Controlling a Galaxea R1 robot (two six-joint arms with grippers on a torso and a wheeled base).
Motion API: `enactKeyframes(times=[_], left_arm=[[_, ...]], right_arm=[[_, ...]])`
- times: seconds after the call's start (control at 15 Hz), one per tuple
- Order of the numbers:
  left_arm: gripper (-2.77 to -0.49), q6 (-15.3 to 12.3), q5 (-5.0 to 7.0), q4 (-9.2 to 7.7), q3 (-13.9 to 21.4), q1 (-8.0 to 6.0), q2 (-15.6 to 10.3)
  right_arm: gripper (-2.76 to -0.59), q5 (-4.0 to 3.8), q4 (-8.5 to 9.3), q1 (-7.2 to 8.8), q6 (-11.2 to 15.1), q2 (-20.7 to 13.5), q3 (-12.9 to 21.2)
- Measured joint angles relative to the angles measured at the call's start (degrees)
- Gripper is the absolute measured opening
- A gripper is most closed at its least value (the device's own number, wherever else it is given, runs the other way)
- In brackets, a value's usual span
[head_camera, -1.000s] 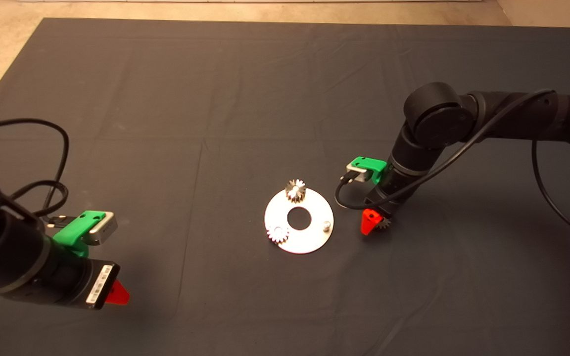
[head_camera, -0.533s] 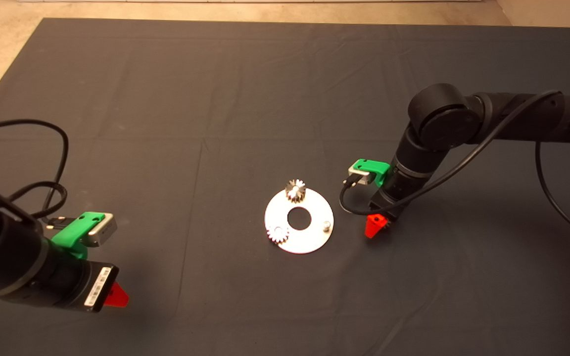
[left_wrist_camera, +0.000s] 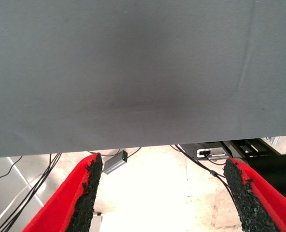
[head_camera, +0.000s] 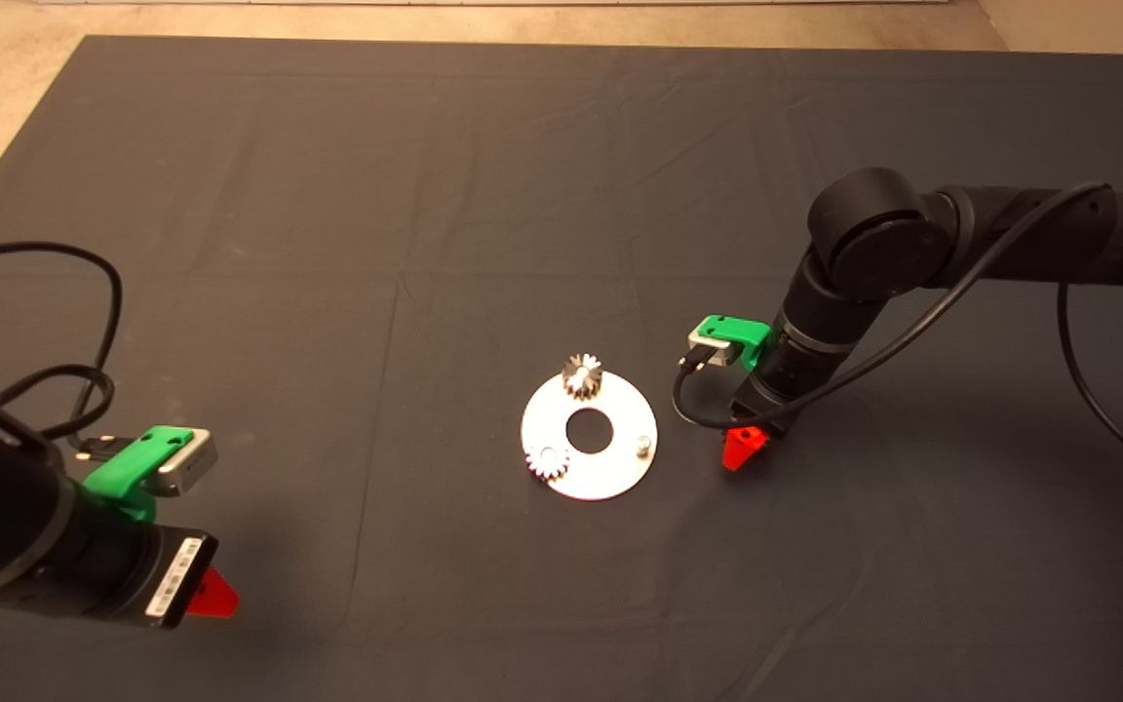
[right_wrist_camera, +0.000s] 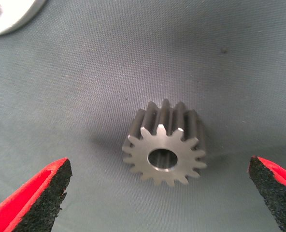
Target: Install three planetary gears onto the carrier pins
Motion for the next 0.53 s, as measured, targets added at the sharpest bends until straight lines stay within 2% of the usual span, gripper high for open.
enactKeyframes(times=[0.27,0.53], left_arm=[[-1.5,0.59,0.0,-0.12,0.02,0.0,-0.36],[-1.5,0.65,-0.05,-0.32,0.59,0.0,-1.23]], right_arm=[[-0.65,0.0,-0.97,-1.23,-0.01,-0.16,-0.02],[-0.8,0.0,-1.35,-1.56,-0.01,-0.16,-0.02]])
